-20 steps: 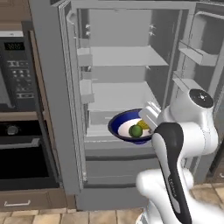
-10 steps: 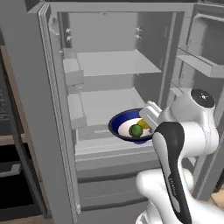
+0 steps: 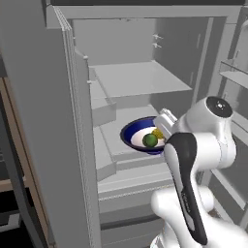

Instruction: Place the bowl with the corn and avocado on the top shelf of the fridge. Place the bowl with the steak and chicken drumstick on the second highest shelf of the fridge.

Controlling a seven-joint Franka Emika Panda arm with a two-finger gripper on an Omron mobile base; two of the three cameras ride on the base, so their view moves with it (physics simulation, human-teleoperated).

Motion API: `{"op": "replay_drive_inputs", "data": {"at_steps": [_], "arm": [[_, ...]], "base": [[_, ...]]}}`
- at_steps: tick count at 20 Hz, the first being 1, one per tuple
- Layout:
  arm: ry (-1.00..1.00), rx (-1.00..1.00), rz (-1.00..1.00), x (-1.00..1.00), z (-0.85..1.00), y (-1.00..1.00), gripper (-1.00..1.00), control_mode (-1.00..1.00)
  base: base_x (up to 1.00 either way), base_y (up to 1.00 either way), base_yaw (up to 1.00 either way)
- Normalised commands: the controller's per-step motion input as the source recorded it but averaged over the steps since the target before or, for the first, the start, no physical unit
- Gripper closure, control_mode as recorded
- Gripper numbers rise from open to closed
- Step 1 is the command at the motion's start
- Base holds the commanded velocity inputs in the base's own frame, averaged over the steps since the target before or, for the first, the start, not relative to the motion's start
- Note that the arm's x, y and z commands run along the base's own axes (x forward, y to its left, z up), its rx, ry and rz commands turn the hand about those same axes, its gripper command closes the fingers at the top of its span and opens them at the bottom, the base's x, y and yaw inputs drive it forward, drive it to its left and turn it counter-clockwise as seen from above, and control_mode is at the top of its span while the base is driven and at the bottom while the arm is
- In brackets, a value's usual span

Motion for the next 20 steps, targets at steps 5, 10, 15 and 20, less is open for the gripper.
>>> {"op": "replay_drive_inputs", "data": {"at_steps": [5, 10, 15, 20], "arm": [[-0.27, -0.02, -0.12, -0.01, 0.60, 0.03, 1.00, -1.00], [-0.20, 0.06, -0.12, 0.07, 0.66, -0.03, 1.00, -1.00], [-0.12, 0.22, -0.03, 0.28, 0.52, -0.11, 1.00, -1.00], [0.00, 0.00, 0.00, 0.89, 0.21, 0.00, 1.00, -1.00]], "base": [[0.00, 0.00, 0.00], [0.00, 0.00, 0.00], [0.00, 0.00, 0.00], [0.00, 0.00, 0.00]]}}
